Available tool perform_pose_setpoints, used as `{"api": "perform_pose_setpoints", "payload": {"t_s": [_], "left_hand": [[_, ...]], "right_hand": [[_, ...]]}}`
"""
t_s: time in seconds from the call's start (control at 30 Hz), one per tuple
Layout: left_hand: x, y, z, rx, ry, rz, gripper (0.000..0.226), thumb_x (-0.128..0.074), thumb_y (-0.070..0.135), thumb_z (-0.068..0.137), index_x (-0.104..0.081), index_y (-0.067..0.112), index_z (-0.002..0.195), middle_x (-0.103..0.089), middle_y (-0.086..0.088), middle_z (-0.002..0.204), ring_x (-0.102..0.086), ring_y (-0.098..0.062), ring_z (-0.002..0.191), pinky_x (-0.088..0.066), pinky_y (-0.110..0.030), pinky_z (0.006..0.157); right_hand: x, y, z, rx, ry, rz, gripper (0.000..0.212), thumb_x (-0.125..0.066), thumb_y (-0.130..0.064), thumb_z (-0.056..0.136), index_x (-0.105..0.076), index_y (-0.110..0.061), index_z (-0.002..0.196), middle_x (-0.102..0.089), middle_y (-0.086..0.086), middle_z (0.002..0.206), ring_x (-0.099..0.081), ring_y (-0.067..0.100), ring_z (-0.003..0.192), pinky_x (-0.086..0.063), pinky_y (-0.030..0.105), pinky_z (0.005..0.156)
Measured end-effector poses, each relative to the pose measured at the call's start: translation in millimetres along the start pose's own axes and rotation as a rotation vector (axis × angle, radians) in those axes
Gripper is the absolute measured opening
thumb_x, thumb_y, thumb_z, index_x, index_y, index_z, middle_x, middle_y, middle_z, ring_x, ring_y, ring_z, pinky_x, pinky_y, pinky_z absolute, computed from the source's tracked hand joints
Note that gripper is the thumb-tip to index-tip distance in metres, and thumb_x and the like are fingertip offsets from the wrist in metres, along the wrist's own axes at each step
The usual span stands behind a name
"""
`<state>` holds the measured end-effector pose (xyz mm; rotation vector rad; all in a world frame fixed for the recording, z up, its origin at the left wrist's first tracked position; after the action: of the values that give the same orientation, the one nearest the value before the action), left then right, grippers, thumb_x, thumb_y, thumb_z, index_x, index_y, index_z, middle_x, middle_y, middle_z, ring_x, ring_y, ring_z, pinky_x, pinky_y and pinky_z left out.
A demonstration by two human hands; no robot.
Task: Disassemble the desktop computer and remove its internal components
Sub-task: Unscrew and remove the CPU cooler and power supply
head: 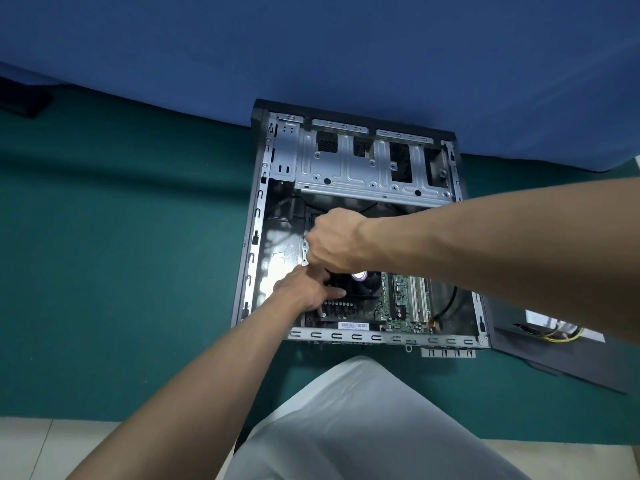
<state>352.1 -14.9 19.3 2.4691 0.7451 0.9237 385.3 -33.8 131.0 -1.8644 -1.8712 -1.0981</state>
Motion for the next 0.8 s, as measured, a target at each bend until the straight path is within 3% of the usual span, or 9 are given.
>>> {"api": "perform_pose_setpoints", "payload": {"t_s": [0.1,0.17,0.23,0.33,0.4,0.5,0.63,0.73,0.8], "left_hand": [[-1,-1,1,0.024,-0.015,-0.029,0.055,-0.066,0.05,0.086,-0.057,0.009,0.122,-0.062,-0.011,0.118,-0.058,-0.029,0.106,-0.045,-0.042,0.095],[-1,-2,1,0.027,-0.011,-0.056,0.058,-0.069,0.049,0.083,-0.058,0.01,0.124,-0.062,-0.007,0.121,-0.058,-0.027,0.108,-0.045,-0.041,0.098],[-1,-2,1,0.021,-0.004,-0.066,0.06,-0.071,0.048,0.081,-0.058,0.012,0.127,-0.062,-0.001,0.123,-0.058,-0.024,0.109,-0.044,-0.04,0.098],[-2,-2,1,0.023,-0.003,-0.052,0.058,-0.069,0.049,0.082,-0.057,0.014,0.127,-0.062,-0.004,0.124,-0.058,-0.023,0.105,-0.045,-0.042,0.096],[-2,-2,2,0.025,-0.001,-0.034,0.053,-0.068,0.051,0.083,-0.059,0.014,0.12,-0.063,-0.006,0.119,-0.058,-0.022,0.098,-0.046,-0.043,0.094],[-2,-3,2,0.021,0.003,-0.029,0.053,-0.067,0.051,0.083,-0.06,0.014,0.119,-0.064,-0.006,0.117,-0.058,-0.022,0.097,-0.047,-0.042,0.093],[-1,-3,2,0.015,-0.003,-0.05,0.056,-0.068,0.05,0.083,-0.059,0.012,0.123,-0.063,-0.006,0.122,-0.059,-0.025,0.106,-0.046,-0.041,0.096],[-2,-3,2,0.014,-0.005,-0.038,0.057,-0.066,0.052,0.084,-0.057,0.011,0.122,-0.061,-0.008,0.123,-0.057,-0.025,0.105,-0.045,-0.042,0.097],[-1,-3,2,0.026,0.0,-0.06,0.06,-0.068,0.05,0.083,-0.054,0.013,0.128,-0.059,-0.006,0.128,-0.056,-0.025,0.112,-0.044,-0.042,0.099]], "right_hand": [[2,12,0,-0.041,0.032,0.179,0.021,-0.041,-0.016,0.1,-0.051,-0.009,0.082,-0.043,0.004,0.06,-0.045,0.018,0.047,-0.037,0.028,0.044],[-3,25,-2,-0.196,0.064,0.461,0.028,-0.049,-0.005,0.092,-0.045,-0.004,0.064,-0.044,0.004,0.055,-0.047,0.017,0.045,-0.03,0.023,0.036],[-16,37,-5,-0.464,0.066,0.845,0.032,-0.058,-0.007,0.089,-0.043,-0.005,0.06,-0.049,0.006,0.055,-0.051,0.019,0.046,-0.029,0.02,0.033],[-52,40,-13,-1.008,-0.124,1.584,0.022,-0.052,-0.02,0.097,-0.051,0.0,0.088,-0.057,0.009,0.062,-0.047,0.012,0.038,-0.027,0.013,0.029],[-61,33,-16,-1.07,-0.304,1.721,0.016,-0.042,-0.018,0.1,-0.049,-0.005,0.096,-0.051,0.005,0.061,-0.036,0.008,0.034,-0.022,0.012,0.028],[-50,44,-7,-0.732,-0.199,1.366,0.025,-0.043,-0.01,0.096,-0.049,-0.008,0.072,-0.046,0.003,0.063,-0.037,0.011,0.047,-0.032,0.02,0.037],[-20,35,-9,-0.385,-0.099,0.7,0.03,-0.047,-0.005,0.091,-0.041,-0.009,0.062,-0.046,0.004,0.062,-0.044,0.015,0.05,-0.036,0.025,0.042],[-12,14,-9,-0.092,-0.092,0.316,0.038,-0.041,-0.017,0.1,-0.034,-0.009,0.064,-0.039,0.004,0.055,-0.039,0.014,0.043,-0.031,0.024,0.038],[-11,11,-14,0.002,-0.071,0.214,0.041,-0.037,-0.025,0.103,-0.036,-0.011,0.064,-0.038,0.003,0.053,-0.038,0.013,0.041,-0.029,0.022,0.036]]}}
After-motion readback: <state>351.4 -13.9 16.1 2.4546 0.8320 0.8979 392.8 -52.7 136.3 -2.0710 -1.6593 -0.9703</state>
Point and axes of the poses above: each hand's wrist, its own z-axis towards the middle knuckle, its own x-axis out of the back of the hand, y = z × x, the point moved 6 cm from there along z, towards the middle knuckle
